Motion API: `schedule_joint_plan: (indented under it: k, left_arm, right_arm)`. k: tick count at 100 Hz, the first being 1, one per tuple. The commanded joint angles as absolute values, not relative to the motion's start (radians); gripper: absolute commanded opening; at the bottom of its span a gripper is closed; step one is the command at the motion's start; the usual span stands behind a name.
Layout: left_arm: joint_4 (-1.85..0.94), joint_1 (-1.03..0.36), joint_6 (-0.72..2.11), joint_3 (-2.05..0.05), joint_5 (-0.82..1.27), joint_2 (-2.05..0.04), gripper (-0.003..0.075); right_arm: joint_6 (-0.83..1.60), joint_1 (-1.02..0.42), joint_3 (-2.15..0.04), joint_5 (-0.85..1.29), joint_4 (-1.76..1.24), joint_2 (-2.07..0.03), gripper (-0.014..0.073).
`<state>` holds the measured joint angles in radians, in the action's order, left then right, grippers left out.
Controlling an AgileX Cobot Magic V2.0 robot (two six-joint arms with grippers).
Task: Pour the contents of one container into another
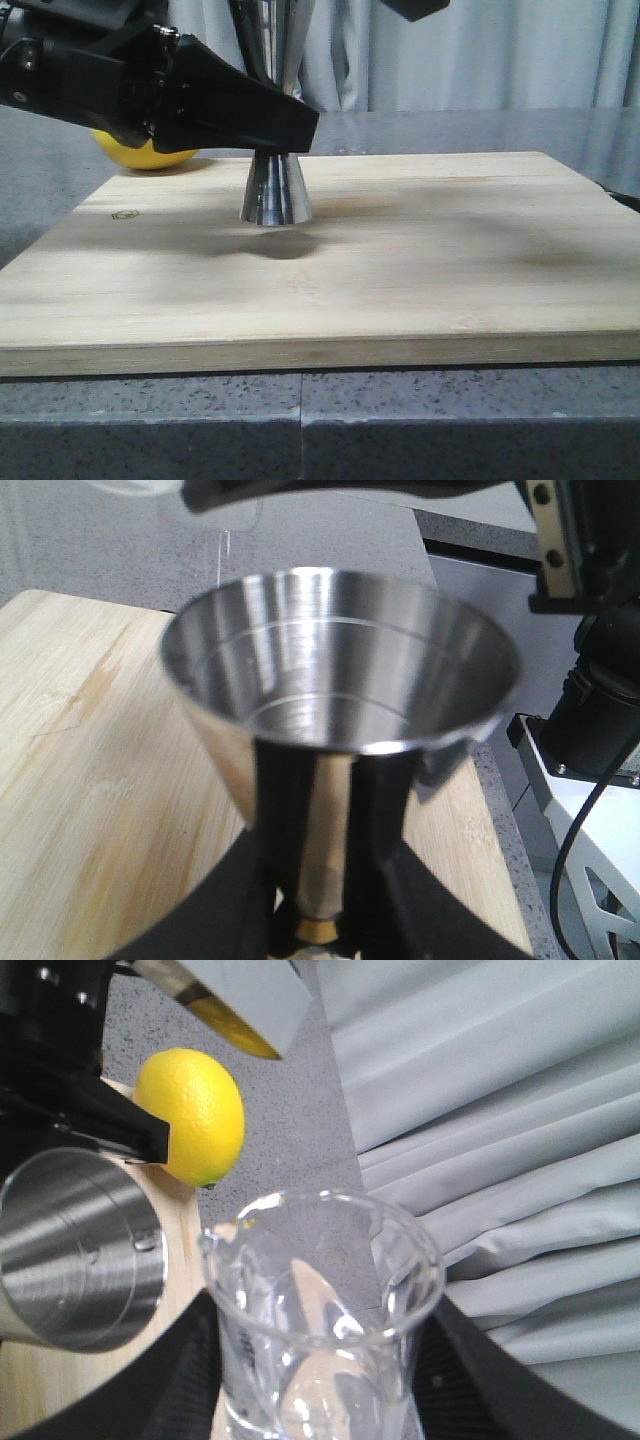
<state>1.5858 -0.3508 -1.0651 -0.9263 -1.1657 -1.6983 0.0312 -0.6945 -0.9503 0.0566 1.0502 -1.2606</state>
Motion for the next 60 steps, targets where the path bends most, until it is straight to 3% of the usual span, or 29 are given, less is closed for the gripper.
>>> schedule_joint_plan:
  k: [1, 60]
  left_arm:
    - [1.539, -0.36, -1.071, -0.954, -1.25, -1.651, -0.0002]
    - [1.539, -0.36, -1.071, -0.954, -1.234, -1.651, -0.0002]
  right_arm:
    - [0.034, -0.695, -0.988, 0.024, 1.067, -1.226, 0.0142]
    - [0.034, -0.697, -0.988, 0.024, 1.101, -1.226, 0.0142]
